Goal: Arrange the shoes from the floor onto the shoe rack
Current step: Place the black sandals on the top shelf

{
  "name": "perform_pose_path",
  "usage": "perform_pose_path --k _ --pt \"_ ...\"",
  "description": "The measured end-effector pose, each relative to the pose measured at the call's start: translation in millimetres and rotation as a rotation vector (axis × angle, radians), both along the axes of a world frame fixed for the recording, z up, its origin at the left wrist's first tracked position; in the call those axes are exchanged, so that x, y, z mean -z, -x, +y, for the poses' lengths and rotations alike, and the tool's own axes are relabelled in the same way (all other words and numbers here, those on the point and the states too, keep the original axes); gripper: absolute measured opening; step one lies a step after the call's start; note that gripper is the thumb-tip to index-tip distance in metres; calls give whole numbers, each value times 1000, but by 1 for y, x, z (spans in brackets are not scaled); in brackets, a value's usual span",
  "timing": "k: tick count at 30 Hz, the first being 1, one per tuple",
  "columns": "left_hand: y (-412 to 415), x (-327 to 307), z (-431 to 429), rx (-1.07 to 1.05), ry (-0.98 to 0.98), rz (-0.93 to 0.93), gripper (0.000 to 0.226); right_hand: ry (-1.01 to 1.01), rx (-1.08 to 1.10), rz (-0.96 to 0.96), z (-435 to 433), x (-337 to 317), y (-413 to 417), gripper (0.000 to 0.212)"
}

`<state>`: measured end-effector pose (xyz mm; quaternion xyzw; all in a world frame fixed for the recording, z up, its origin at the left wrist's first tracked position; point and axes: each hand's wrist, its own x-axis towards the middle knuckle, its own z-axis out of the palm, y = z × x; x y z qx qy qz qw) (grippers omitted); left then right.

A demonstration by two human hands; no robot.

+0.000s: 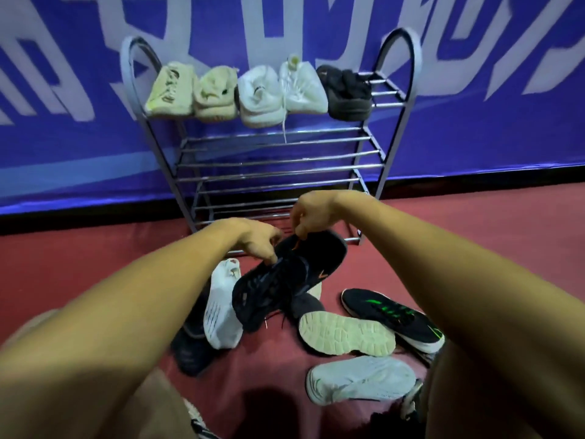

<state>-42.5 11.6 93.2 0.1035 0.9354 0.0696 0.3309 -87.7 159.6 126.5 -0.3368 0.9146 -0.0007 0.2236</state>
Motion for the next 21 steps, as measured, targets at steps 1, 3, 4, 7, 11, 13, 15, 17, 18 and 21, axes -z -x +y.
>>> perform_pose_path --k 1,3,4,7,11,13,15,17,18,21 --pt "5 -9 2 6 -33 2 44 21 7 40 4 -12 1 21" --pt "13 -29 4 22 -75 50 52 70 37 133 12 -32 4 22" --pt "17 -38 4 23 -78 101 55 108 59 188 16 -41 6 23" --pt "25 -56 -1 -30 -155 289 31 248 133 351 27 -60 12 23" --pt "34 -53 -11 -242 -397 419 36 478 280 483 40 -72 20 25" --pt "34 -55 -10 -306 -504 428 31 600 368 540 46 -73 23 26" --pt "37 -59 -11 -344 -570 470 32 688 449 550 53 -74 26 24" --pt "38 -65 -12 -363 -598 515 34 696 488 509 59 -75 30 24" --pt "38 -67 -13 -372 -613 537 33 688 487 475 62 -76 31 25" --pt "37 -76 -12 -371 -611 606 22 668 435 371 69 -78 30 32"
